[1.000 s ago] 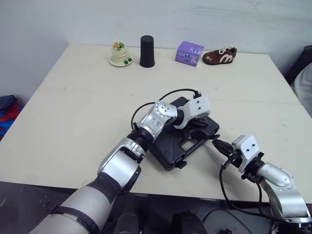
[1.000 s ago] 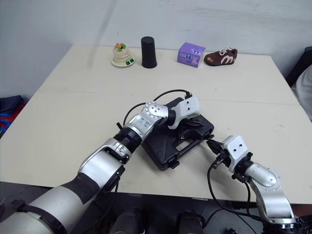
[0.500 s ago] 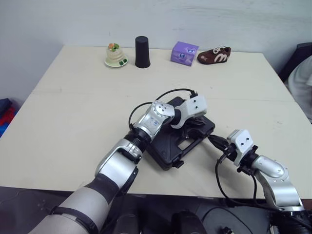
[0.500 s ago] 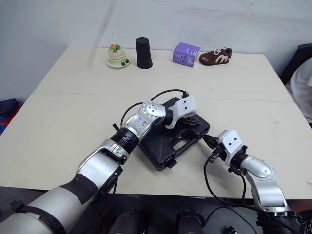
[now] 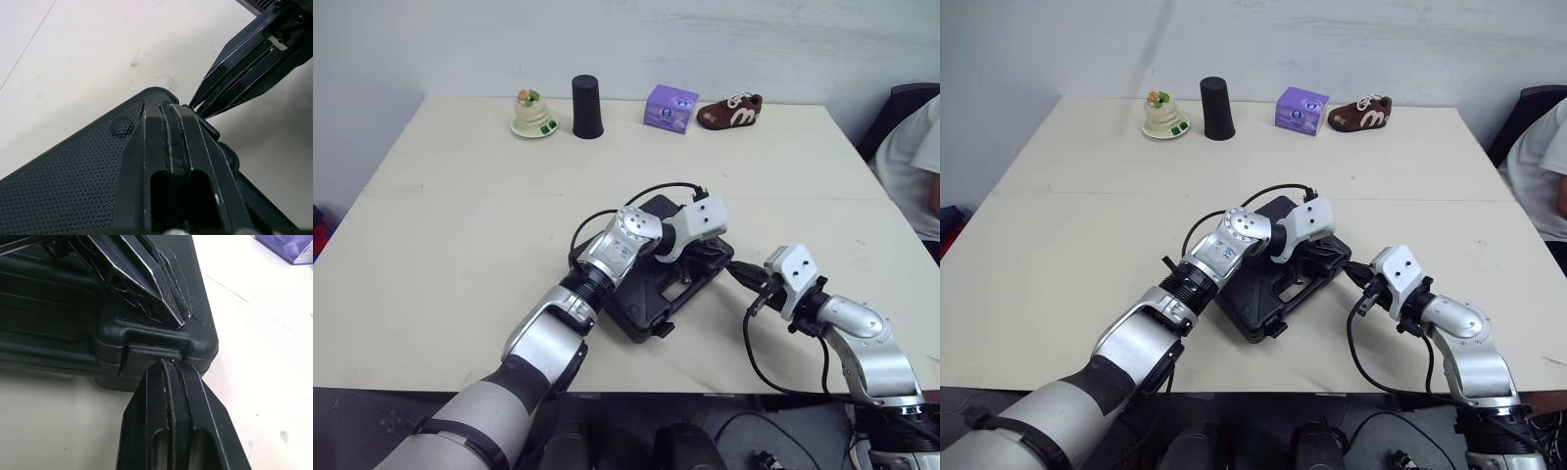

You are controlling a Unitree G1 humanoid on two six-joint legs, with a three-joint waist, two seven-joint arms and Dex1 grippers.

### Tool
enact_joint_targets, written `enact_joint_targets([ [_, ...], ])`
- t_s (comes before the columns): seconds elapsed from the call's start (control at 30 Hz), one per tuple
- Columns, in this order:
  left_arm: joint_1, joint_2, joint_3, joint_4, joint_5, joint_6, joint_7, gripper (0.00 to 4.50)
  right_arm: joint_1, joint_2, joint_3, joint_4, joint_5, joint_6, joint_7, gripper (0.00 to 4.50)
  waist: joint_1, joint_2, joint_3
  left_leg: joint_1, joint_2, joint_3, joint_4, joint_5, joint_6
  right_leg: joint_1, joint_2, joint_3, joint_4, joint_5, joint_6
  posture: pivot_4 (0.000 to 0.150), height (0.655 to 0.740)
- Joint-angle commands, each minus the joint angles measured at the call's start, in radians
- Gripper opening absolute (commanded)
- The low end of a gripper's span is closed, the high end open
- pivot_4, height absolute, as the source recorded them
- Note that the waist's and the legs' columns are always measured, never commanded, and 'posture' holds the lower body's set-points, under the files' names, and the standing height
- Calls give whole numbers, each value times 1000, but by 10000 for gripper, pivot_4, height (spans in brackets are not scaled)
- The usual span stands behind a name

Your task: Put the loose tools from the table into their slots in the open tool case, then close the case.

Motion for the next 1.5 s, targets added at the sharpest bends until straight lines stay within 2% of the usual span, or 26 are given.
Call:
enact_joint_targets([
  [0.03,83,45,-55,54,77,63,9,553,-9,-35,-12,-61,14,-22,32,0,0,0,0,0,0,0,0,0,0,0,0,0,0,0,0,1500,7400],
  [0.17,101,82,32,-184,-14,83,-15,553,56,-90,-67,-91,69,-38,106,0,3,4,3,0,0,0,-2,0,0,0,0,0,-2,0,0,1500,7400],
  [0.27,135,139,46,-429,-59,119,-84,553,115,-91,-105,-124,158,-40,168,0,4,7,7,-3,-1,0,-4,1,-1,-2,0,0,-3,0,0,1500,7400],
  [0.37,163,191,48,-594,-89,192,-124,553,155,-87,-124,-144,220,-30,207,0,10,14,15,-5,-3,0,-5,3,0,-3,2,-1,-2,0,0,1500,7400],
  [0.5,298,387,96,-960,-251,222,-331,553,253,-132,-49,-167,194,-85,327,0,22,16,16,-6,-7,2,-8,4,2,-6,1,0,0,0,0,1500,7400],
  [0.57,364,462,96,-1055,-275,233,-357,553,264,-124,-10,-159,184,-117,359,0,26,16,16,-5,-7,2,-12,4,2,-5,1,1,-3,0,0,1500,7400],
  [0.67,433,515,85,-1110,-264,252,-328,553,262,-110,44,-138,167,-166,397,0,34,16,17,-5,-8,2,-10,5,2,-5,1,0,-3,0,0,1500,7400],
  [0.9,561,558,38,-1147,-189,247,-242,553,221,-69,144,-90,147,-244,449,0,51,16,17,-4,-9,0,-10,5,3,-4,-1,1,-5,1,2,1500,7400],
  [1.13,594,505,13,-1092,-139,266,-109,553,169,-35,203,-65,143,-271,470,0,52,16,17,-4,-8,-1,-10,5,3,-3,0,0,-5,1,1,1500,7400],
  [1.3,617,541,-30,-1096,-117,291,-117,553,144,-10,228,-58,127,-279,454,0,52,16,17,-3,-8,-1,-11,6,2,-3,0,0,-4,1,1,1500,7400],
  [1.5,689,638,-106,-1075,-63,249,-138,553,103,25,256,-41,85,-303,419,0,44,19,14,0,-7,0,-13,6,0,-2,0,1,-5,0,0,1500,7400],
])
